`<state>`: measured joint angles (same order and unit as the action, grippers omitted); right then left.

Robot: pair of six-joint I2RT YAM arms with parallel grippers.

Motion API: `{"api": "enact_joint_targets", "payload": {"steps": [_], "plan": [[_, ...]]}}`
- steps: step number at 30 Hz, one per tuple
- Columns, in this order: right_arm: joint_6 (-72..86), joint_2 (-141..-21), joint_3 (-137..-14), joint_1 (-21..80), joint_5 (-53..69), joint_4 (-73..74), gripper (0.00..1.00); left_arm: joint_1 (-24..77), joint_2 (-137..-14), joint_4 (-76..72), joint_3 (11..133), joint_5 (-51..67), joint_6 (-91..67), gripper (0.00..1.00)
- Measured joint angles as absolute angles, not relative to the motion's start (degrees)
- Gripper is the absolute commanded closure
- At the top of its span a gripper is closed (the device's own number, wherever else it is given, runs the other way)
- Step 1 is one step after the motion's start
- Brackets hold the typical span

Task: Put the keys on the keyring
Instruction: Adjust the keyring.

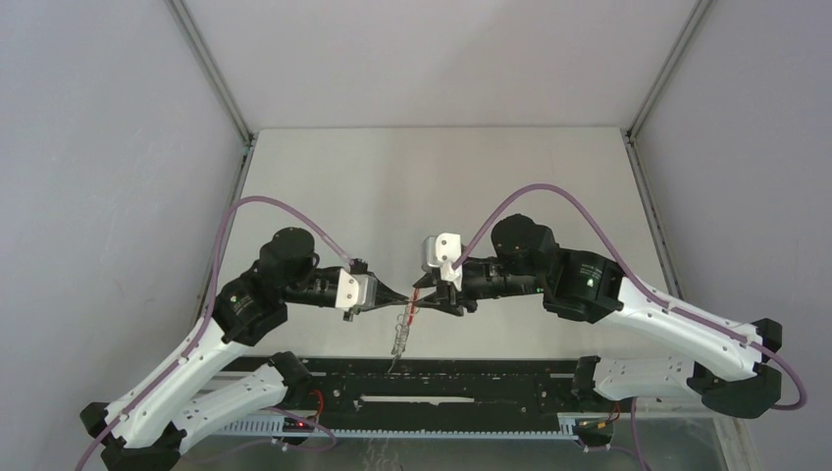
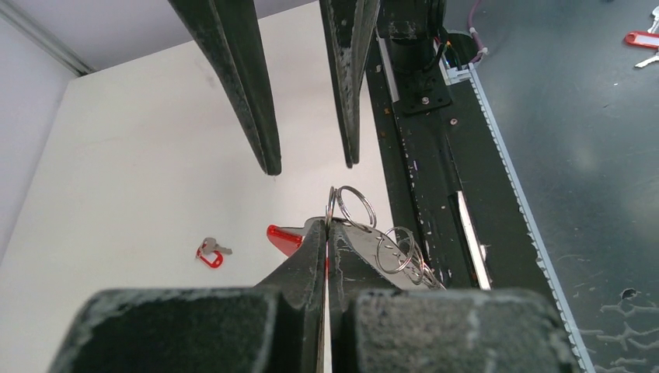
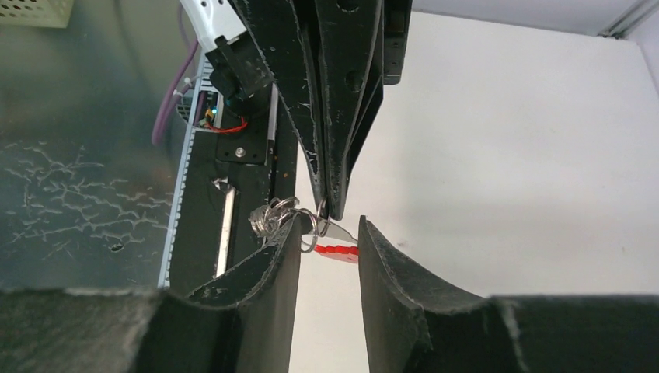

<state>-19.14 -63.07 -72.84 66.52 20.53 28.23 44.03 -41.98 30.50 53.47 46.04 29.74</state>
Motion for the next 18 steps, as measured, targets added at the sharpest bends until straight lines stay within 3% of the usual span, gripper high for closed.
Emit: {"api": "enact_joint_targets", "payload": {"steps": [8, 18], "plan": [[-19.5, -65.9, -76.1, 66.6, 18.7, 30.4, 0.63, 44.0, -42.0, 30.5, 53.5, 46.0, 28.8, 1.00], [-19.2, -66.8, -76.2, 66.6, 18.5, 31.1, 0.60, 44.0, -41.7, 30.0, 53.5, 45.9, 28.4, 1.00]]}}
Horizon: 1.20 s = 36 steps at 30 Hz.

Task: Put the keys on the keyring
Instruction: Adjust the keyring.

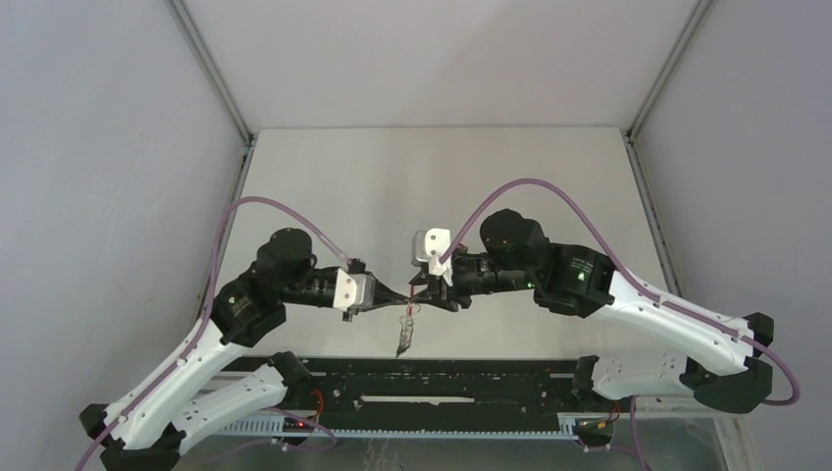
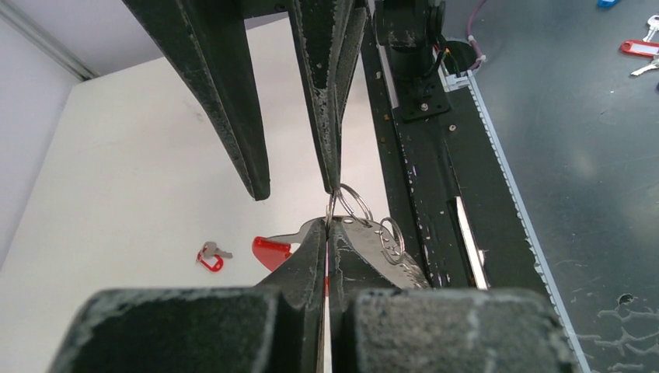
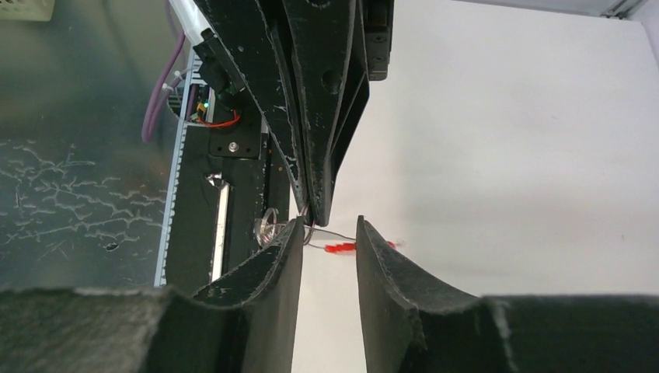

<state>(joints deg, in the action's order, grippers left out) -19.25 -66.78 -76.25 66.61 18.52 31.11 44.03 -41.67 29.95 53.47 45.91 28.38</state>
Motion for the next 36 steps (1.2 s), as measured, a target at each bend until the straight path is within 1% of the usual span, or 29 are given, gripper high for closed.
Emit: {"api": "enact_joint_targets", "payload": {"steps": [4, 8, 13, 16, 18, 23, 27, 29, 31, 36], "plan": [[-18.5, -65.3, -76.0, 66.0, 20.0, 30.5, 0.59, 44.0, -39.8, 27.6, 53.2, 47.2, 28.4, 1.00], [-16.7, -60.1, -72.7, 64.2, 23.2, 26.9, 0.60, 44.0, -36.9, 20.5, 51.4, 48.6, 26.1, 1.00], [-13.7, -54.4, -68.4, 61.8, 25.6, 21.5, 0.64, 44.0, -36.8, 11.9, 50.9, 49.2, 16.9, 1.00], [-11.7, -53.5, -66.7, 61.1, 26.2, 18.3, 0.68, 44.0, -37.6, 6.7, 50.0, 47.8, 10.6, 1.00], [-10.1, -53.5, -65.4, 60.8, 26.6, 16.0, 0.68, 44.0, -37.9, 3.4, 48.9, 46.5, 6.7, 1.00], [-6.5, -53.5, -63.4, 59.0, 27.7, 12.0, 0.66, 44.0, -38.6, -1.4, 47.8, 45.2, 0.2, 1.00], [-2.9, -53.5, -63.4, 55.4, 31.7, 7.4, 0.57, 44.0, -38.6, -3.3, 47.6, 45.1, -2.1, 1.00], [-1.0, -53.5, -63.4, 54.0, 34.5, 5.3, 0.55, 44.0, -38.6, -3.9, 47.6, 45.1, -2.7, 1.00], [0.4, -53.5, -63.4, 52.8, 36.7, 3.5, 0.55, 44.0, -38.5, -4.5, 47.6, 45.1, -3.2, 1.00], [3.1, -53.3, -63.4, 50.8, 40.3, 0.2, 0.60, 44.0, -38.2, -5.3, 47.6, 45.1, -3.6, 1.00]]}}
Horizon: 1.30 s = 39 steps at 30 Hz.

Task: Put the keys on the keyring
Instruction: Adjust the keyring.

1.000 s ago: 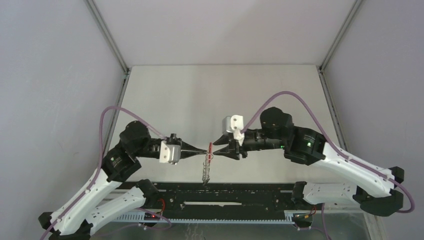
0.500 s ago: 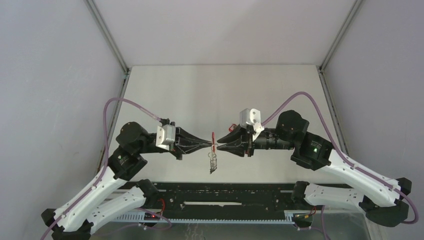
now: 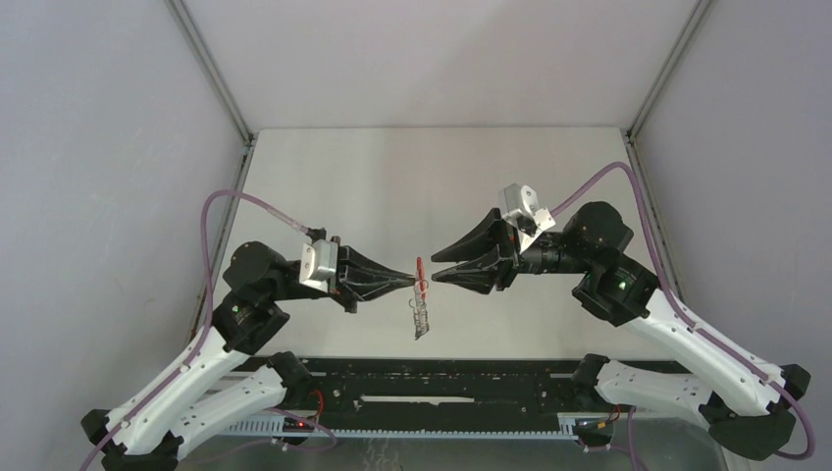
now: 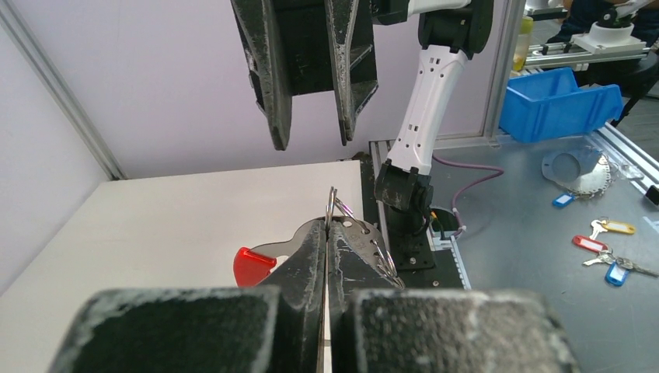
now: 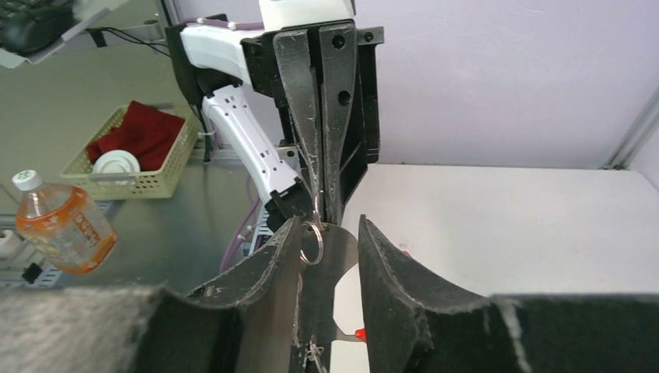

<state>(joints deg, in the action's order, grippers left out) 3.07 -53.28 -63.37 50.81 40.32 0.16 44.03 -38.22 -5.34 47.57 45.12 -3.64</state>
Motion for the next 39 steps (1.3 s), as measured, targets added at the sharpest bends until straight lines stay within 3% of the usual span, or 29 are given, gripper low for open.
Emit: {"api": "enact_joint_targets", "payload": {"steps": [17, 23, 26, 29, 32, 34, 39], "plan": [[4.6, -57.0, -63.4, 52.6, 42.3, -2.6, 0.64, 44.0, -39.1, -6.6, 47.6, 43.6, -5.3, 1.00], [3.8, -58.1, -63.4, 53.3, 41.9, -1.9, 0.78, 44.0, -39.2, -6.9, 47.6, 43.6, -5.6, 1.00], [3.1, -58.7, -64.1, 53.6, 41.5, -1.1, 1.00, 44.0, -39.2, -6.6, 47.6, 43.6, -5.6, 1.00], [2.5, -58.8, -65.1, 54.2, 40.8, 0.3, 1.00, 44.0, -39.2, -6.8, 47.6, 43.9, -5.6, 1.00], [2.1, -58.8, -65.4, 54.5, 40.2, 1.6, 1.00, 44.0, -39.2, -6.0, 47.6, 45.1, -4.2, 0.74], [1.8, -58.8, -65.5, 54.6, 39.9, 3.6, 1.00, 44.0, -39.2, -3.8, 47.6, 45.2, -1.7, 0.66], [-0.1, -58.9, -67.2, 54.7, 38.5, 10.9, 1.00, 44.0, -39.0, 5.4, 48.1, 45.4, 6.3, 0.67]]}}
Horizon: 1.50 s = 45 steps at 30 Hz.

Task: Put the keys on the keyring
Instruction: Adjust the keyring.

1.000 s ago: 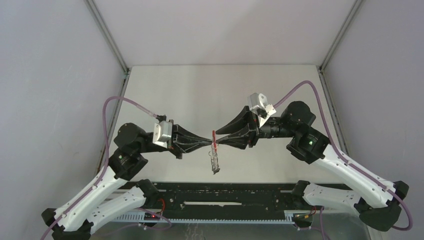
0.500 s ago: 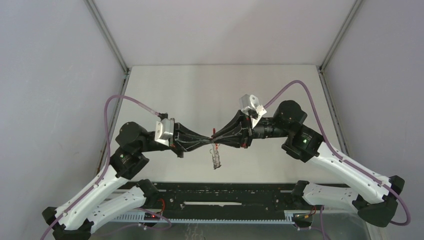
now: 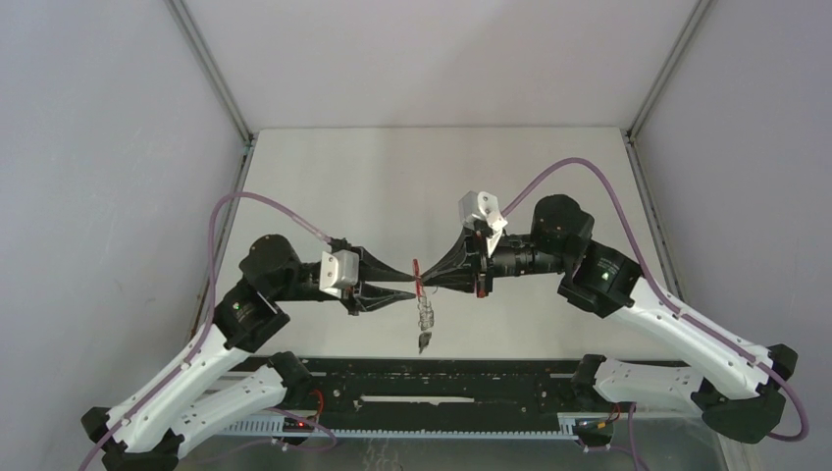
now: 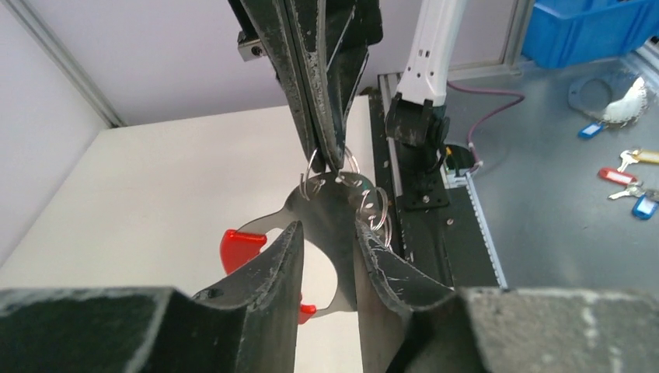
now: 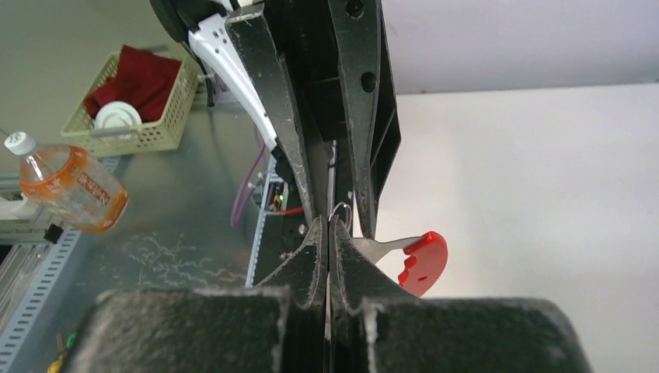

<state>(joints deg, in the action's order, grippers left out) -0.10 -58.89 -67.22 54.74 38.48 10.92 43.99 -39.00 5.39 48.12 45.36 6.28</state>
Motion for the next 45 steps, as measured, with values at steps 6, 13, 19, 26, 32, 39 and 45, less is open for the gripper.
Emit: {"api": "enact_joint_targets", "payload": {"steps": [6, 13, 19, 26, 32, 39, 45], "plan": [[-3.4, -61.1, -72.5, 55.3, 36.8, 20.9, 1.00, 44.0, -39.8, 13.5, 51.4, 45.2, 13.3, 0.68], [-7.0, -65.1, -77.8, 56.7, 36.4, 29.2, 1.00, 44.0, -40.3, 16.3, 52.5, 46.3, 15.7, 0.67], [-9.0, -66.9, -79.9, 56.9, 36.8, 33.6, 1.00, 44.0, -40.8, 18.1, 52.5, 46.9, 17.3, 0.67], [-10.6, -68.9, -82.5, 57.5, 38.5, 36.7, 1.00, 44.0, -41.2, 19.1, 52.5, 47.0, 18.5, 0.66], [-11.7, -70.1, -83.5, 57.5, 39.5, 38.7, 1.00, 44.0, -41.3, 19.7, 52.5, 46.4, 18.6, 0.67], [-12.5, -71.2, -84.6, 57.6, 39.5, 40.4, 1.00, 44.0, -41.2, 20.3, 53.4, 47.6, 18.4, 0.78], [-13.1, -72.4, -86.1, 58.3, 39.2, 42.1, 1.00, 44.0, -41.3, 20.3, 53.7, 50.0, 18.1, 0.81]]}}
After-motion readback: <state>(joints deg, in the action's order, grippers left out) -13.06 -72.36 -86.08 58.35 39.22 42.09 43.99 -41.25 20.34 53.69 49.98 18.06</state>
